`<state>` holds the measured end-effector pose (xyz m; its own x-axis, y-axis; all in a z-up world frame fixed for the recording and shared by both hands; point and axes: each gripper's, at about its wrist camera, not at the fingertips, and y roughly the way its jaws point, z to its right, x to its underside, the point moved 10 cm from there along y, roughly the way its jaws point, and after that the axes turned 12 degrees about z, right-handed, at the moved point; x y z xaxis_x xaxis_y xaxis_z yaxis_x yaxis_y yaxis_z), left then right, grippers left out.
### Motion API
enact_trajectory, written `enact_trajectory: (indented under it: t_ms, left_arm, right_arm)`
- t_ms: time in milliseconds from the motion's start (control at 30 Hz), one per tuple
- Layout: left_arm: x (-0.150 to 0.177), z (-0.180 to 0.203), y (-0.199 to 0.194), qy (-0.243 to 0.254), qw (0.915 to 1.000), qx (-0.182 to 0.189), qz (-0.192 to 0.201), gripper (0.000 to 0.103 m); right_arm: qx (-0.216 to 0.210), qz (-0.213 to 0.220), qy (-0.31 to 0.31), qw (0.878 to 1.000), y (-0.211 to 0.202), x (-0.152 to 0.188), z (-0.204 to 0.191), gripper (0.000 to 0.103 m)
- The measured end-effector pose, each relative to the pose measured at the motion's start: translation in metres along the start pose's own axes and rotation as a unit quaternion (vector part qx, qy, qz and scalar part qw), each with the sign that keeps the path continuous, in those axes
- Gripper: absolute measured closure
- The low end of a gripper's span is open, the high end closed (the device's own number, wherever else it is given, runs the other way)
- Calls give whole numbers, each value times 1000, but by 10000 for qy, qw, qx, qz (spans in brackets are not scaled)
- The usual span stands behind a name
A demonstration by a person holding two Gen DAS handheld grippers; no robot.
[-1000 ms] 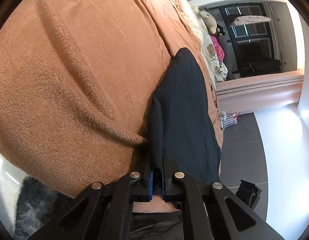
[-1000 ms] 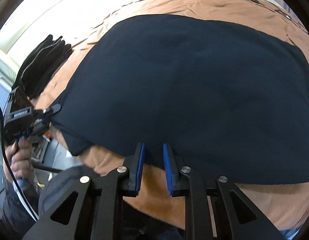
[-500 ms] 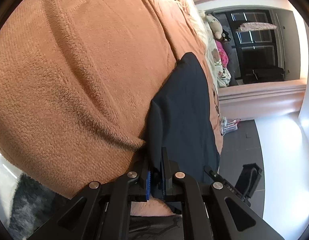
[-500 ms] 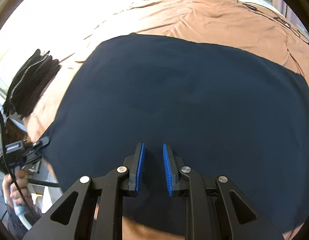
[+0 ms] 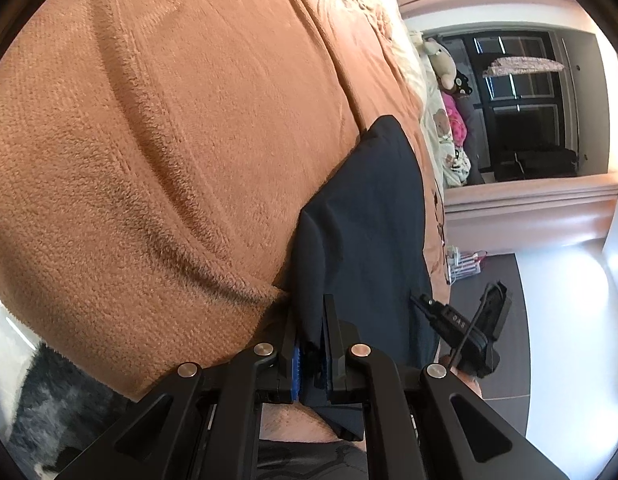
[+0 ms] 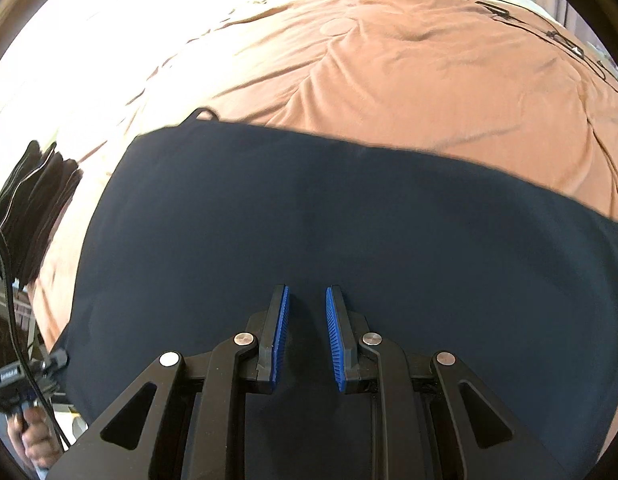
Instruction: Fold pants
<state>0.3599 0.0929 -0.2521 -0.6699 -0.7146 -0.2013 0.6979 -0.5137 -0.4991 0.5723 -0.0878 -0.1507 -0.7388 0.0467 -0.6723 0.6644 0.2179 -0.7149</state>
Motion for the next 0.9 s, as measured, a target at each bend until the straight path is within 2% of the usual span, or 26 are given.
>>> enact_trajectory:
  t_ms: [300, 567, 767, 900]
  left_arm:
    - [4, -3, 1, -291, 9996, -19, 61, 96]
    - [9, -6, 4, -291, 9995, -35, 69, 95]
    - [9, 6, 0, -54, 9999, -14, 128, 97]
    - [7, 23, -7, 92, 9996, 161, 200, 98]
  right_arm:
    - [213, 86, 79, 9997, 15, -27, 17, 86]
    - [307, 120, 238, 9992, 14, -35, 30, 86]
    - [84, 71, 180, 9998, -1, -24, 16, 86]
    - [-130, 84, 268, 9995, -16, -10, 5, 86]
